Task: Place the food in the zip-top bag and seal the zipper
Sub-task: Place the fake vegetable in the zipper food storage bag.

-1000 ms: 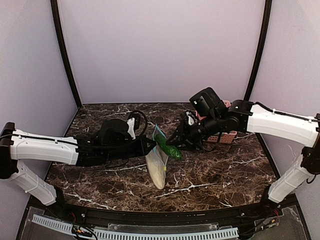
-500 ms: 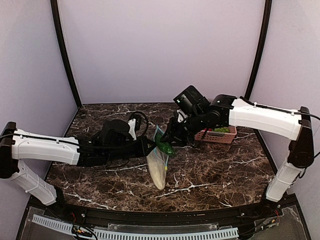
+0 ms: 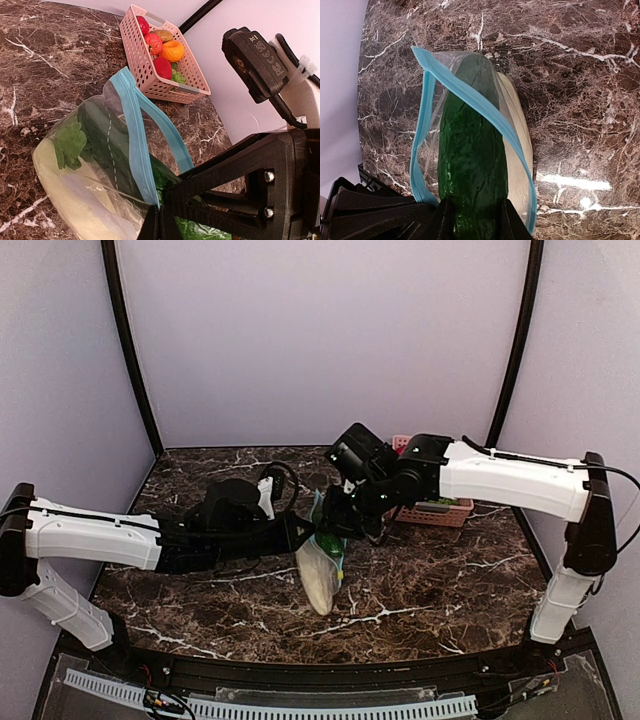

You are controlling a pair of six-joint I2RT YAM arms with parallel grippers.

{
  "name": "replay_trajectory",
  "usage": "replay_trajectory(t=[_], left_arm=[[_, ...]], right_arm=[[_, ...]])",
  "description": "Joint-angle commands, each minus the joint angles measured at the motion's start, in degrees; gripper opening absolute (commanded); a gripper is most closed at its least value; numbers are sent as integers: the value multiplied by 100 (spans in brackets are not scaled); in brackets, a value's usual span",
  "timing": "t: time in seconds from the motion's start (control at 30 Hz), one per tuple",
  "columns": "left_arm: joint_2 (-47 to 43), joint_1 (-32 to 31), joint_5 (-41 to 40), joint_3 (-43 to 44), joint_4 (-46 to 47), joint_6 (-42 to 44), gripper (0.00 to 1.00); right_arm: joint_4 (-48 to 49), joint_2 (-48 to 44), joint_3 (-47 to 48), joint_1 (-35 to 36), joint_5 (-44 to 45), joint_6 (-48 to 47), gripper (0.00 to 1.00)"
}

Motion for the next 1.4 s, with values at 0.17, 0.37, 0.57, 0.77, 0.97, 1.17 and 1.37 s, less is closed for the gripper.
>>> replay_trajectory(t=[0.17,0.37,0.57,0.77,0.97,1.17,1.37], left_arm=[[-62,-27,147,-3,377,-166,1],[-97,-5,189,-55,487,-263,1],[-100,45,232,-123,552,-330,1],[-99,148,366,-225,630,-430,1],[-79,194,509,-196,612,-424,1],[-30,219,580,-155,582,-422,1],[-3,217,607,-111,569,-413,1]], right_arm=[[77,127,-124,191,731,21,7],[79,241,-298,306,843,12,9],[77,288,-375,357,811,-59,18],[29,76,-351,362,761,-266,46],[14,-213,-314,371,549,-560,61],[-42,-343,-413,367,483,-719,51],[-54,-212,-593,350,312,-789,35]])
